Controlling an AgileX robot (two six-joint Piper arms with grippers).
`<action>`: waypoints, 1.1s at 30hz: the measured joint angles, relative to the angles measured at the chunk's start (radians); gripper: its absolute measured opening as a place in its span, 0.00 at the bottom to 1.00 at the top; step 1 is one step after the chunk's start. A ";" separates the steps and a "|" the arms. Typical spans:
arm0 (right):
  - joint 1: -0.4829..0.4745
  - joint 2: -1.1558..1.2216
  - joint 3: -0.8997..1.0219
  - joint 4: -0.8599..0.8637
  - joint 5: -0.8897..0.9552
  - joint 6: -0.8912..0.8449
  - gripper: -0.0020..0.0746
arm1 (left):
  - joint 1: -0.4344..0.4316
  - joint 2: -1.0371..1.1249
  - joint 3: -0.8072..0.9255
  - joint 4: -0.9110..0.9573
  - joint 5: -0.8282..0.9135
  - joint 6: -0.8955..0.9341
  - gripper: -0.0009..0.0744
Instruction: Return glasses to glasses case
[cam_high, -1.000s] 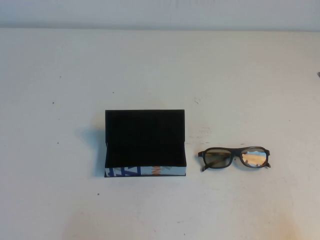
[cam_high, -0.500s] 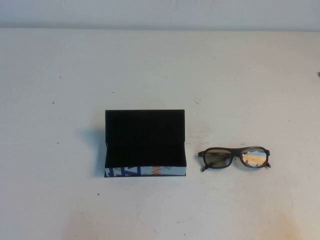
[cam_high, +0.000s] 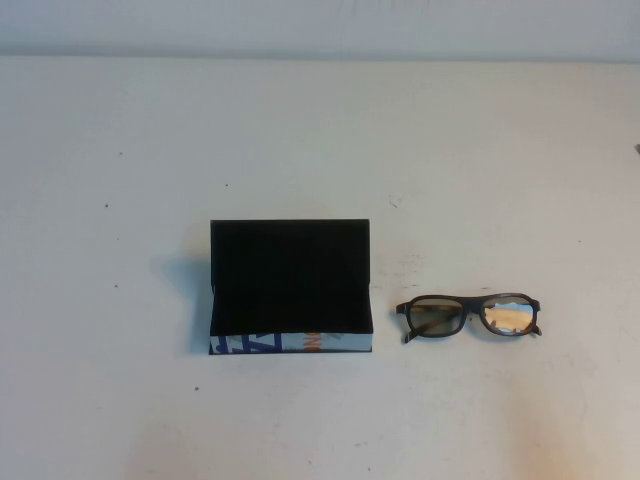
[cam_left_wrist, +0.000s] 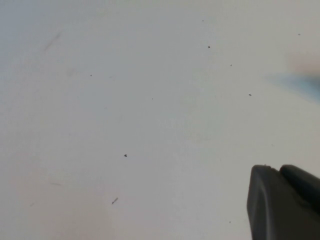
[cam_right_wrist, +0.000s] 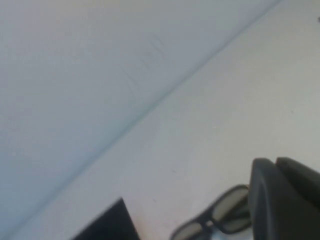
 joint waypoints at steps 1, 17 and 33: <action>0.000 0.000 0.000 0.060 -0.030 0.000 0.01 | 0.000 0.000 0.000 0.000 0.000 0.000 0.01; 0.000 0.184 -0.265 0.073 0.324 -0.044 0.01 | 0.000 0.000 0.000 0.000 0.000 0.000 0.01; 0.105 1.009 -0.868 -0.194 0.884 -0.395 0.01 | 0.000 0.000 0.000 0.000 0.000 0.000 0.01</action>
